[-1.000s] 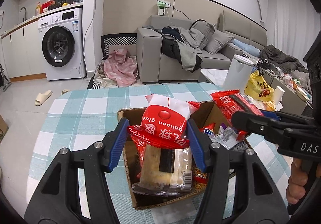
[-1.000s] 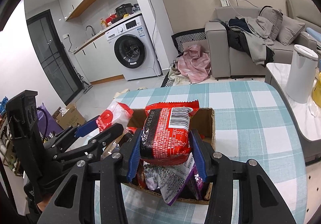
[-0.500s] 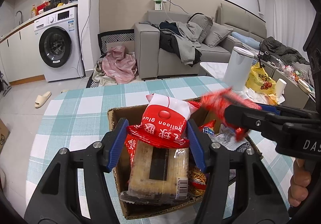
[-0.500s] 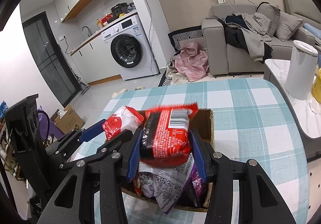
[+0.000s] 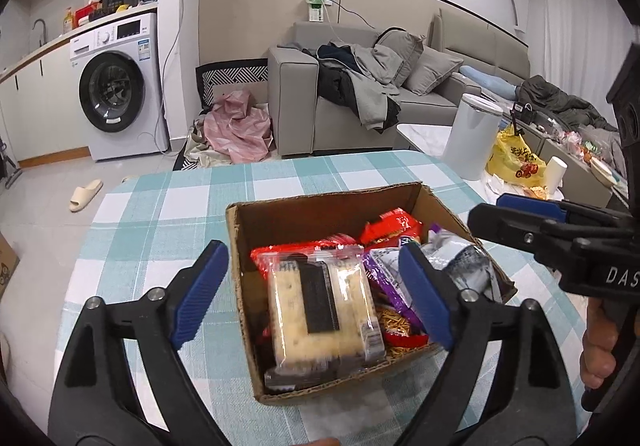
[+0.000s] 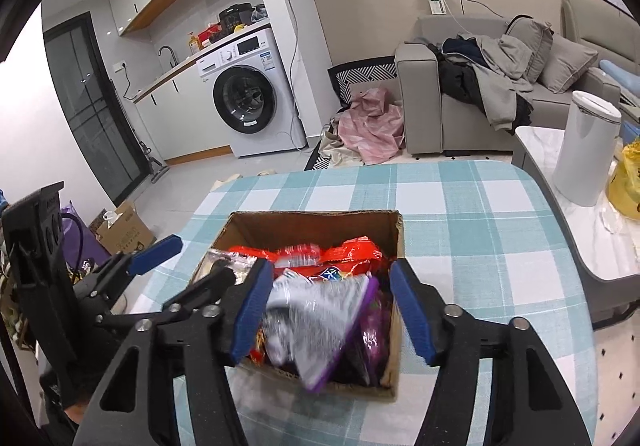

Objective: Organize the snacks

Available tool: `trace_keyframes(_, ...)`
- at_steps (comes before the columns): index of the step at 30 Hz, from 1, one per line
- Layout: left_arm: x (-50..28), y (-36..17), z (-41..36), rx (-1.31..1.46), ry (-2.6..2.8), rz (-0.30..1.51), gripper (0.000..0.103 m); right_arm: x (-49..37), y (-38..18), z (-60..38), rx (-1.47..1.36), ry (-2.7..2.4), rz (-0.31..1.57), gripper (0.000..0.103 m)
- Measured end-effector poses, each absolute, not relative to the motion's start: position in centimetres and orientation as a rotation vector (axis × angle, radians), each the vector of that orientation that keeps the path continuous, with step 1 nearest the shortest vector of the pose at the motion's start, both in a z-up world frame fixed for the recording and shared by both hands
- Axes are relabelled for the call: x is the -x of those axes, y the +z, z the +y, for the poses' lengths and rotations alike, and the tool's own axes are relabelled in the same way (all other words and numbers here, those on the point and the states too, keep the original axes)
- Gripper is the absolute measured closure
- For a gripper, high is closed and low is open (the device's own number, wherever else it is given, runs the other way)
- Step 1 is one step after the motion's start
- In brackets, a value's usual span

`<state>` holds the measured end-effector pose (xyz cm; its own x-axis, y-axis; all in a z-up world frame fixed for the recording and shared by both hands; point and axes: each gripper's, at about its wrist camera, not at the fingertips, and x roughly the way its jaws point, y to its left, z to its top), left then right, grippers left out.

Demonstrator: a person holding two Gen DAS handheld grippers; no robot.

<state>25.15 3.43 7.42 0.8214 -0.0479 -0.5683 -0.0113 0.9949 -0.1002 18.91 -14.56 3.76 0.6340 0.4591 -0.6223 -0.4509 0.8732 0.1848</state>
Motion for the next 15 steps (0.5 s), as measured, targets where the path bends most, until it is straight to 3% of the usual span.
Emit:
trace_keyframes(1,-24.8,7.4,3.6,0.112,-0.026,0.607,0.010,-18.8,3.7,-14.6,-0.007,0.521,0.715,0.037)
trace_keyframes(3,-24.0,7.5,4.0,0.125,-0.029,0.598,0.001,-18.4,3.6,-14.7,0.009,0.527,0.710,0.024)
trace_keyframes(8,-22.0,7.8,4.7,0.133,-0.036,0.575,0.001,-17.4,3.6,-14.7,0.023,0.551,0.677,0.006)
trace_keyframes(10,-21.4,8.1,4.9,0.138,-0.041,0.570,0.001,-17.0,3.6,-14.8,0.015,0.573,0.661,0.001)
trace_keyframes(15,-19.2,8.4,5.3,0.133,-0.029,0.545,0.001,-15.9,3.4,-14.9,0.017,0.595,0.617,0.001)
